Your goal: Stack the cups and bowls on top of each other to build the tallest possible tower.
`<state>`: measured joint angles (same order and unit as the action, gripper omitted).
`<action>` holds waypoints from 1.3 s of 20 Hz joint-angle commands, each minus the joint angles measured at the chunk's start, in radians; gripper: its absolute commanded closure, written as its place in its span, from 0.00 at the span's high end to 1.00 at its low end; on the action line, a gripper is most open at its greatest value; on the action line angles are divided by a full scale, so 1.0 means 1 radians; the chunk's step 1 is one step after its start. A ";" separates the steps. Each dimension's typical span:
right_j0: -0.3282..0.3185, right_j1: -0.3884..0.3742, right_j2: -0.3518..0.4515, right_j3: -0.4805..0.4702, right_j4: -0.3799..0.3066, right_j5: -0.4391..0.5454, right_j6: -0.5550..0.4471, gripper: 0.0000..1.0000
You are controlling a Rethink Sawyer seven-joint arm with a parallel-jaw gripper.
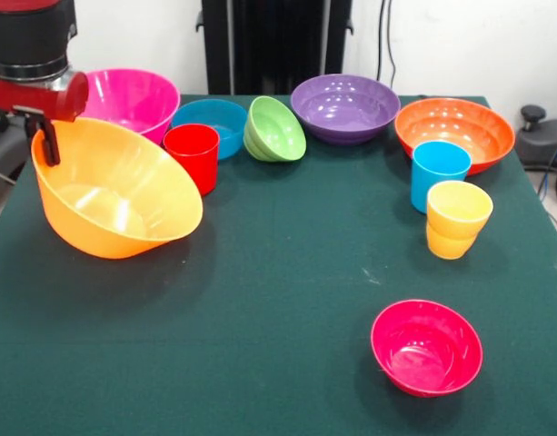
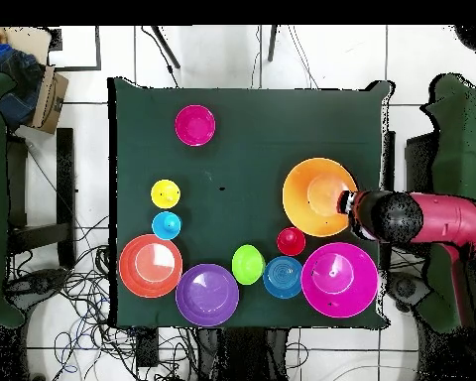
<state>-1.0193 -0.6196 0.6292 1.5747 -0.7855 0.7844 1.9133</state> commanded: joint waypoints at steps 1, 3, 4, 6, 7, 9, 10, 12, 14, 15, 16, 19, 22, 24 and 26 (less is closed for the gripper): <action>0.057 -0.019 -0.051 0.032 -0.051 0.105 -0.207 0.00; 0.058 -0.024 -0.055 0.035 -0.054 0.106 -0.207 0.00; 0.061 -0.027 -0.056 0.034 -0.055 0.108 -0.207 0.00; 0.067 -0.031 -0.060 0.030 -0.057 0.115 -0.207 0.00; 0.069 -0.034 -0.061 0.030 -0.058 0.117 -0.207 0.00; 0.071 -0.036 -0.062 0.030 -0.057 0.119 -0.206 0.00; 0.071 -0.036 -0.062 0.031 -0.055 0.119 -0.205 0.00; 0.066 -0.031 -0.058 0.032 -0.050 0.115 -0.209 0.00; 0.069 -0.036 -0.060 0.032 -0.051 0.118 -0.211 0.00; 0.073 -0.042 -0.062 0.032 -0.051 0.123 -0.209 0.00; 0.078 -0.046 -0.063 0.029 -0.052 0.129 -0.208 0.00; 0.090 -0.060 -0.069 0.024 -0.051 0.148 -0.209 0.00; 0.095 -0.063 -0.071 0.018 -0.048 0.157 -0.212 0.00; 0.099 -0.071 -0.072 0.019 -0.043 0.168 -0.213 0.00; 0.103 -0.082 -0.071 0.019 -0.034 0.183 -0.213 0.00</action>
<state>-0.9726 -0.6736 0.5998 1.5755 -0.7872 0.8404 1.9131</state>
